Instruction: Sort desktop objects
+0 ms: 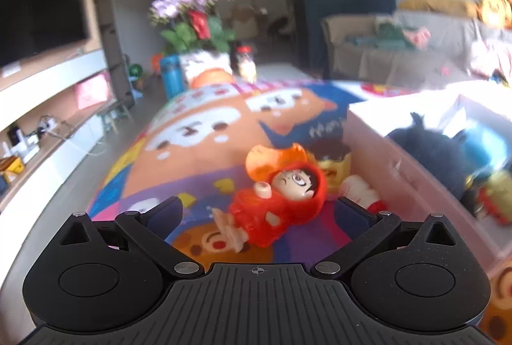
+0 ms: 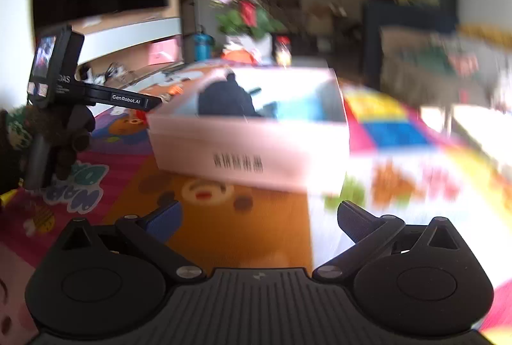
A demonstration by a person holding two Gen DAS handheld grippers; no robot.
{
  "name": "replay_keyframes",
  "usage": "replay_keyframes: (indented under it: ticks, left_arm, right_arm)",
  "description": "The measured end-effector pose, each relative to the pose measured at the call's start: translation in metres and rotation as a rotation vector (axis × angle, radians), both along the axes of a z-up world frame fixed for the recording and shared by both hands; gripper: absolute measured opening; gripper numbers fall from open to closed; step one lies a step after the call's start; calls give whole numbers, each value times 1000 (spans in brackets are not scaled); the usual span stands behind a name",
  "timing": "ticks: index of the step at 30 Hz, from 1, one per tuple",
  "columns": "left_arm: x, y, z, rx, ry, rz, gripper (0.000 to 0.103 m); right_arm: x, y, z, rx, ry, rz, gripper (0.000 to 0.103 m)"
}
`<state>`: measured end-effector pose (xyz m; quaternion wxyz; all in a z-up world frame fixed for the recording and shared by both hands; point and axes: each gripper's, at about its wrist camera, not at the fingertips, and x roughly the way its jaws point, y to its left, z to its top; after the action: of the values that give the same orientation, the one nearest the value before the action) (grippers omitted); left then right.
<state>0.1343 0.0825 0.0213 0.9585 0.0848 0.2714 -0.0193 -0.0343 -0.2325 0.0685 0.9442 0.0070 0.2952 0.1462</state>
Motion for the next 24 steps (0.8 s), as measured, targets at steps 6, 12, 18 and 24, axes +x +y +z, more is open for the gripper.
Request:
replay_keyframes:
  ticks: [6,12,18,24]
  left_arm:
    - [24,-8,-16,57,81,-18,89]
    - [-13,-5,-6,103,77,-29,49]
    - [-101,2,9,32,89,-102,46]
    - [-159,-36,6,-86,137,-243,47]
  right_arm:
    - [8,-23,-6,126,68,-76,103]
    - [3,-28,-9,153,57,-89,103]
    - [3,-27,-8,148,48,-95,103]
    - [0,-24,-6,127,26,-94,103]
